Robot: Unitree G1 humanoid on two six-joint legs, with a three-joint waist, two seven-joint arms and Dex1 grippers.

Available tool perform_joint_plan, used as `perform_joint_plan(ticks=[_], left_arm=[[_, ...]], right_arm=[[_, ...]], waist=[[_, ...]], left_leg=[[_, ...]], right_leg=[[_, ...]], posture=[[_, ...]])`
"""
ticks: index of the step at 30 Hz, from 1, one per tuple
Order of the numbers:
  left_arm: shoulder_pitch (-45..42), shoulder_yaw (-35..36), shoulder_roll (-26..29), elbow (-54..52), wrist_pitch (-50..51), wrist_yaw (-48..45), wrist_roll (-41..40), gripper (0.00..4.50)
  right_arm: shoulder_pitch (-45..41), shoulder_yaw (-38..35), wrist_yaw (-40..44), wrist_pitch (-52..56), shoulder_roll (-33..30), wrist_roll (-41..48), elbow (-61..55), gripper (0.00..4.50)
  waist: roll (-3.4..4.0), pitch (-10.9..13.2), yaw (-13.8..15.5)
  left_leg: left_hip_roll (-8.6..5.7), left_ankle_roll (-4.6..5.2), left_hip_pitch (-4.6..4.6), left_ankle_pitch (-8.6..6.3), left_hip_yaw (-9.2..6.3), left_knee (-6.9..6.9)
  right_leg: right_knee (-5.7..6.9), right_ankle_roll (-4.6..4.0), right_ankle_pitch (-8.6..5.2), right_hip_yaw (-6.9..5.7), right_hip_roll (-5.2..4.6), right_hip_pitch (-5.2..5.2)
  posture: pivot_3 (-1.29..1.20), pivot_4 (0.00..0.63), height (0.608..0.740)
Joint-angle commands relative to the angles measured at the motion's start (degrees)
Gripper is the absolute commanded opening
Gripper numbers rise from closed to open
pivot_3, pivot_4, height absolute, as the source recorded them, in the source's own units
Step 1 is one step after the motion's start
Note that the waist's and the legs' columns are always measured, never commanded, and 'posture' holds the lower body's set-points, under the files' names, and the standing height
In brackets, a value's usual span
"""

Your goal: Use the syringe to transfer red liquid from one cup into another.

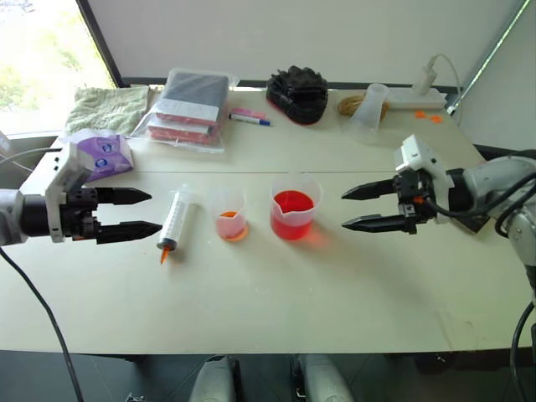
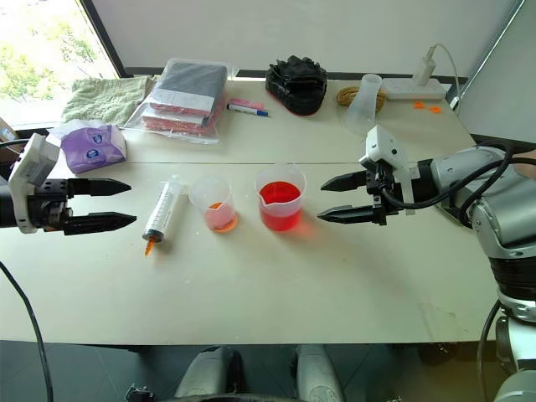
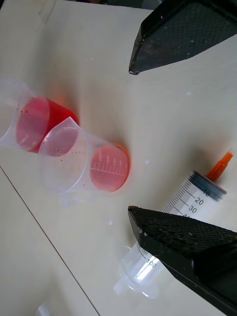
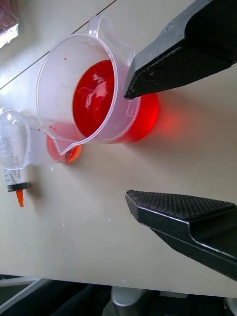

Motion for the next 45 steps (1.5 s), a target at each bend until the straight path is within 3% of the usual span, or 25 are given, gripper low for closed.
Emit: perform_joint_plan(ticks=[1,31,40,45], left_arm=[[-1.04,0.87,0.08,-0.97,-0.24,-0.08,-0.75,4.49],[-4.38,-1.57,-1.21,-2.72,3.70,5.50,-0.52,4.49],[-19.36,-9.30,-2.30,1.22,25.93,20.01,0.85,4.49],[-34.96,-11.44,-10.57,9.68,47.79,33.14,4.35,4.49]], right_arm=[[-0.08,-1.35,0.28,-1.45,-0.57,-0.39,0.10,3.06],[-0.97,-0.28,2.50,-5.64,-0.11,-4.79,4.10,3.06],[-0.69,0.09,1.33,-5.59,1.25,-5.10,3.51,3.06],[-1.00,0.74,1.75,-5.58,1.66,-5.23,3.48,3.06]], waist=[[0.00,0.00,0.00],[0.00,0.00,-0.02],[-0.01,0.00,0.02],[-0.02,-0.01,0.12]], left_leg=[[0.00,0.00,0.00,0.00,0.00,0.00],[0.00,0.00,0.00,0.00,0.00,0.00],[-0.03,0.00,-0.01,0.00,-0.03,0.03],[-0.04,0.00,-0.02,0.00,-0.09,0.08]], right_leg=[[0.00,0.00,0.00,0.00,0.00,0.00],[0.00,0.00,0.00,0.00,0.00,0.00],[0.01,0.01,0.00,0.01,0.00,0.03],[0.05,0.01,0.01,0.00,0.03,0.03]], posture=[[0.00,0.150,0.740],[0.00,0.150,0.740],[0.00,0.150,0.740],[0.00,0.150,0.740]])
